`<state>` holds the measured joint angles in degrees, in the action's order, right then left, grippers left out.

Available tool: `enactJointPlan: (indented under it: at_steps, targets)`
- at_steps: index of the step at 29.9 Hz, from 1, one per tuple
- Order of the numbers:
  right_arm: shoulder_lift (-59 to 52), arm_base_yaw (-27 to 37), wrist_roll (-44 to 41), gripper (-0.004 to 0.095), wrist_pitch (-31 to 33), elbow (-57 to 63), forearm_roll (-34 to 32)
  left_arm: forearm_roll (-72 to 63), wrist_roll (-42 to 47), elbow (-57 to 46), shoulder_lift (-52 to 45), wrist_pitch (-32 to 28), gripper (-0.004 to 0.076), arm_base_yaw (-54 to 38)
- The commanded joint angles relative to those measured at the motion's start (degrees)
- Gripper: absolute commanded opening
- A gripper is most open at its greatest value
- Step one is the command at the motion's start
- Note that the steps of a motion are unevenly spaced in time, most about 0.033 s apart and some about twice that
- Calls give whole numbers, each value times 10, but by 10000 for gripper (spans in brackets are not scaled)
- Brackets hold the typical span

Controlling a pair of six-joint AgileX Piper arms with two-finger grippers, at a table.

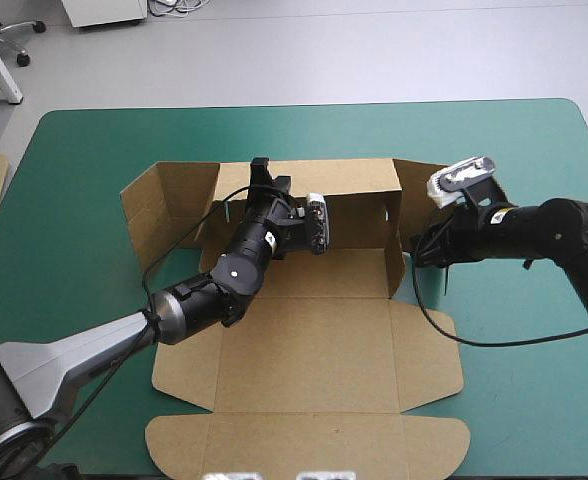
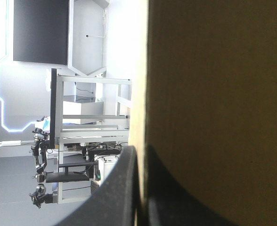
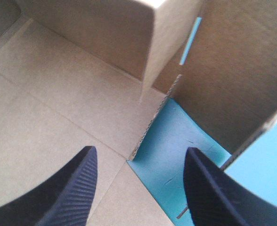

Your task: Fold the box

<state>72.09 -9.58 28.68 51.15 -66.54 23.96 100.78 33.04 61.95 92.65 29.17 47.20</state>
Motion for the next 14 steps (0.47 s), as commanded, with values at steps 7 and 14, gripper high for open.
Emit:
enactJointPlan:
  at_steps: [7,14]
  targets:
    - [20,6,-214,377,23,-224,-185,2,16,11,-22,47,-15,1]
    - [174,95,-178,319,138,-398,-90,2,14,11,-22,47,-15,1]
